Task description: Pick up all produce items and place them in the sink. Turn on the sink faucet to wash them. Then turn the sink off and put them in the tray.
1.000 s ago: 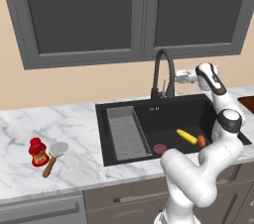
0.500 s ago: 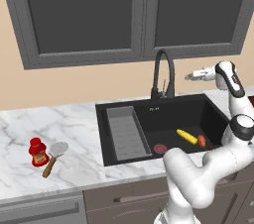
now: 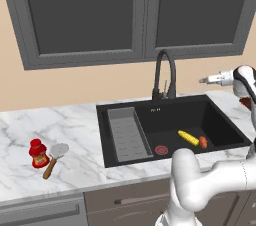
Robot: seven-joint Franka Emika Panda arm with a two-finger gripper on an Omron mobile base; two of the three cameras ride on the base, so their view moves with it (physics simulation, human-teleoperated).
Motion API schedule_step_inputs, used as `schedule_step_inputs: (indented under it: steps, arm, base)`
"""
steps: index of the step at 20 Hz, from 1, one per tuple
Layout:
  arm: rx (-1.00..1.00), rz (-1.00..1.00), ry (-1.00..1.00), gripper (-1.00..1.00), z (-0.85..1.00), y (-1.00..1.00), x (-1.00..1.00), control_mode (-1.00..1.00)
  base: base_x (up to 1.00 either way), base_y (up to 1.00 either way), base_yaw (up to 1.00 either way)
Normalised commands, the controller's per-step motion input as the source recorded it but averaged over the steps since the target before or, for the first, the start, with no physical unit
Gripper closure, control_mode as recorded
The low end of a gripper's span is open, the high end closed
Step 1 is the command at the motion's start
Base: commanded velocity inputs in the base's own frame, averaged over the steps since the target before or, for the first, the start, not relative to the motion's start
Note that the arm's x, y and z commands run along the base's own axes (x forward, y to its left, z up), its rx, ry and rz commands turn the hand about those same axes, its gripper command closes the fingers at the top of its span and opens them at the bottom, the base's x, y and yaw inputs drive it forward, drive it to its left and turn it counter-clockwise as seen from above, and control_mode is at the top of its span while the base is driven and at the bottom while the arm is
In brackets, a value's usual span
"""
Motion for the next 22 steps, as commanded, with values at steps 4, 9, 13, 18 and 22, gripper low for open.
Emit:
schedule_step_inputs:
  steps: [4,9,13,18,22]
  arm:
    - [-0.04,-0.24,-0.07,-1.0,0.05,0.0,-0.75,-1.0]
    - [-0.07,-0.28,-0.01,-1.0,0.03,0.01,-0.56,-1.0]
    - [-0.17,-0.25,0.0,-1.0,0.09,0.03,-0.31,-1.0]
    - [-0.23,-0.22,0.05,-1.0,0.0,0.02,-0.15,-1.0]
    - [-0.21,-0.13,0.2,-1.0,-0.04,0.05,0.0,-1.0]
  base:
    - [0.0,0.0,0.0]
    - [0.0,0.0,0.0]
    - [0.0,0.0,0.0]
    - [0.0,0.0,0.0]
    - [0.0,0.0,0.0]
